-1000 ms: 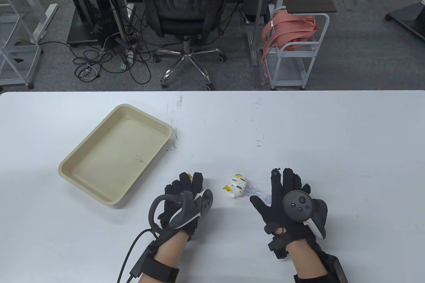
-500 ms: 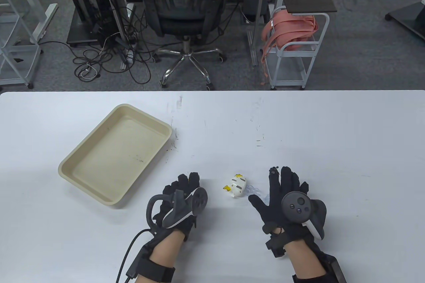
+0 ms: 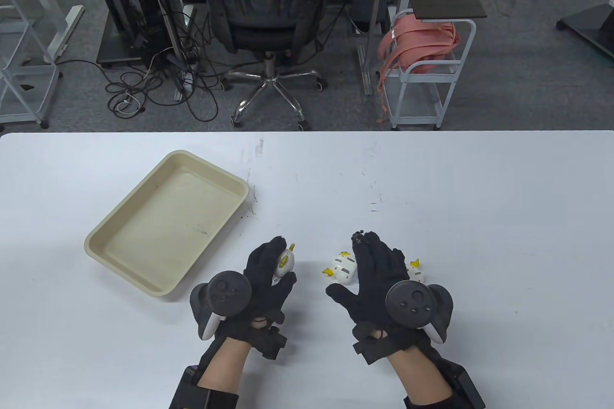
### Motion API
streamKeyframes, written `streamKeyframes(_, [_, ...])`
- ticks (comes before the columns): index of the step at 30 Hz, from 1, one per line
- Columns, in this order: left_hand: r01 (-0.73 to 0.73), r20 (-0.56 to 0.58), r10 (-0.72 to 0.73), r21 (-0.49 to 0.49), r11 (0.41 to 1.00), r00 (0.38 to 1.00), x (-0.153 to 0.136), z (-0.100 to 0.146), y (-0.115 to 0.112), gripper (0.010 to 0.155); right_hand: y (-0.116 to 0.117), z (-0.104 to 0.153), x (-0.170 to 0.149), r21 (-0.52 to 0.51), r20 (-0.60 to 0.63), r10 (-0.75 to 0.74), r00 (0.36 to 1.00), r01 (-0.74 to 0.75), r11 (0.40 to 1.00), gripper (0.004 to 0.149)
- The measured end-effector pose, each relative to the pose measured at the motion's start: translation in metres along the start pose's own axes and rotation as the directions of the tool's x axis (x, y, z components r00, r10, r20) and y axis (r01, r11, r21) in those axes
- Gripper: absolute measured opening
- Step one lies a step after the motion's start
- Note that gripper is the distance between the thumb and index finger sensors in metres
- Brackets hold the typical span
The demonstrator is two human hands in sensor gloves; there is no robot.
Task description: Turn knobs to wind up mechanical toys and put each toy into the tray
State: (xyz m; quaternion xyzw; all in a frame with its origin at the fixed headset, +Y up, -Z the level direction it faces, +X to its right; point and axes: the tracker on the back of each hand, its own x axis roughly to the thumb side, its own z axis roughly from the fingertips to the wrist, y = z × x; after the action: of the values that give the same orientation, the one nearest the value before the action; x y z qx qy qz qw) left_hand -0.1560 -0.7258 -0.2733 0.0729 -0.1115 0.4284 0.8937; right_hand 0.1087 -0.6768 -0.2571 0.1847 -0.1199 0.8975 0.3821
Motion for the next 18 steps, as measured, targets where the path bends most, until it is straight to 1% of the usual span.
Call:
streamKeyframes(2, [-0.079, 0.005, 0.079, 0.009, 0.997, 0.997, -0.001, 0.001, 0.000, 0.071, 0.007, -0.007, 0.007, 0.005, 0.011, -0.002, 1.000, 0.002, 1.000, 0.098])
streamKeyframes(6, [-0.197, -0.028, 0.196, -0.029, 0.980, 0.980, -0.004, 0.002, -0.004, 0.071, 0.019, -0.014, 0.011, 0.015, 0.017, -0.019, 1.000, 0.019, 1.000, 0.087])
streamKeyframes(10, [-0.303, -0.037, 0.302, -0.055, 0.951, 0.953, -0.006, 0.003, -0.008, 0.072, 0.026, -0.013, 0.007, 0.015, 0.019, -0.014, 1.000, 0.014, 1.000, 0.077])
streamKeyframes(12, [-0.330, -0.032, 0.329, -0.049, 0.943, 0.944, -0.007, 0.002, -0.010, 0.072, 0.029, -0.011, 0.003, 0.015, 0.030, -0.006, 1.000, 0.005, 1.000, 0.073])
streamKeyframes(18, [-0.390, -0.011, 0.390, -0.077, 0.918, 0.921, -0.004, 0.003, -0.014, 0.071, 0.036, -0.005, -0.007, 0.064, 0.019, -0.019, 1.000, 0.018, 0.998, 0.066])
